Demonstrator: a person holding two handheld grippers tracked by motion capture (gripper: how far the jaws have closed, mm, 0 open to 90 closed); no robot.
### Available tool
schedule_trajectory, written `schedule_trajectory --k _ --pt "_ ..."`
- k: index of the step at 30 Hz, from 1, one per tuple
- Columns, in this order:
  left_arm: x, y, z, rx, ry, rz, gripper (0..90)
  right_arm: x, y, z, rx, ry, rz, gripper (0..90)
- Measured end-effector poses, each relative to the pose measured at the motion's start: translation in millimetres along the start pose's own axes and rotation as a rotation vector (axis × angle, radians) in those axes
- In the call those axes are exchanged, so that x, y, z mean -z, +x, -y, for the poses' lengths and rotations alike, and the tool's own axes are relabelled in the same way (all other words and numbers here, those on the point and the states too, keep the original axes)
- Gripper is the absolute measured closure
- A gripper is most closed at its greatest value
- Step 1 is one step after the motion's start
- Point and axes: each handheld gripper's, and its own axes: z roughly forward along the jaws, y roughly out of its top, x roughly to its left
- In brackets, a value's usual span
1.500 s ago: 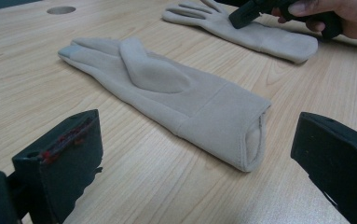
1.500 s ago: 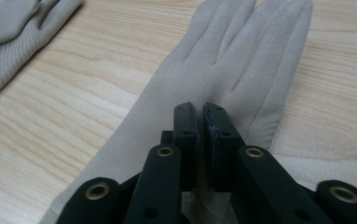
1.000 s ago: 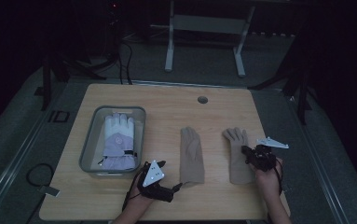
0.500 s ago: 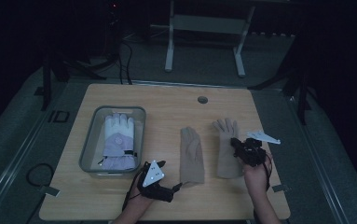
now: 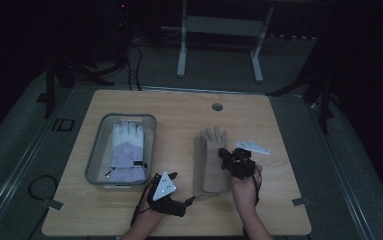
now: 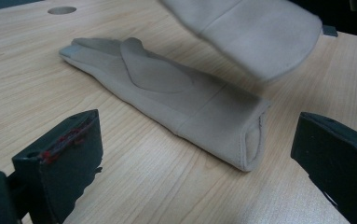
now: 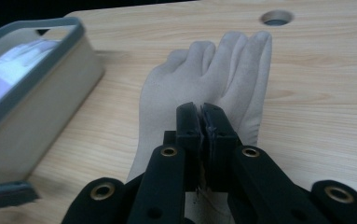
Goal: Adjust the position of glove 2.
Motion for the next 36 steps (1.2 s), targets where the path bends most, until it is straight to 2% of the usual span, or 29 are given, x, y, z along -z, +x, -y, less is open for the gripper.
schedule_trajectory --k 4,7,16,20,25,28,33,36 --pt "0.2 0.2 0.0 -0.001 -0.001 0.002 2.2 -7.7 17.3 1.9 0.026 0.005 -0.004 86.2" --pt "0.1 0.0 0.0 -0.005 -0.001 0.004 2.2 -14.1 22.5 6.8 0.029 0.02 -0.003 86.2" --pt "-0.2 0.4 -0.2 0.0 0.003 0.005 2.2 -37.7 17.9 24.9 0.033 0.078 0.035 86.0" --pt "-0.4 0.5 -0.2 0.001 0.003 0.005 2.2 -45.0 15.5 30.7 0.015 0.096 0.039 85.6" --pt "-0.3 0.3 -0.2 -0.002 0.005 0.004 2.2 -53.4 14.8 38.2 0.019 0.128 0.029 83.7" --pt "-0.4 0.4 -0.2 -0.001 0.005 0.005 2.2 -57.3 11.4 41.3 0.017 0.143 0.029 81.5" --pt "-1.1 0.0 -0.6 -0.006 0.014 0.003 2.2 -60.7 9.3 41.3 0.044 0.169 0.014 74.9" --pt "-1.5 -1.4 -0.7 -0.017 0.018 -0.004 2.2 -60.4 8.7 38.0 0.056 0.184 -0.018 61.8"
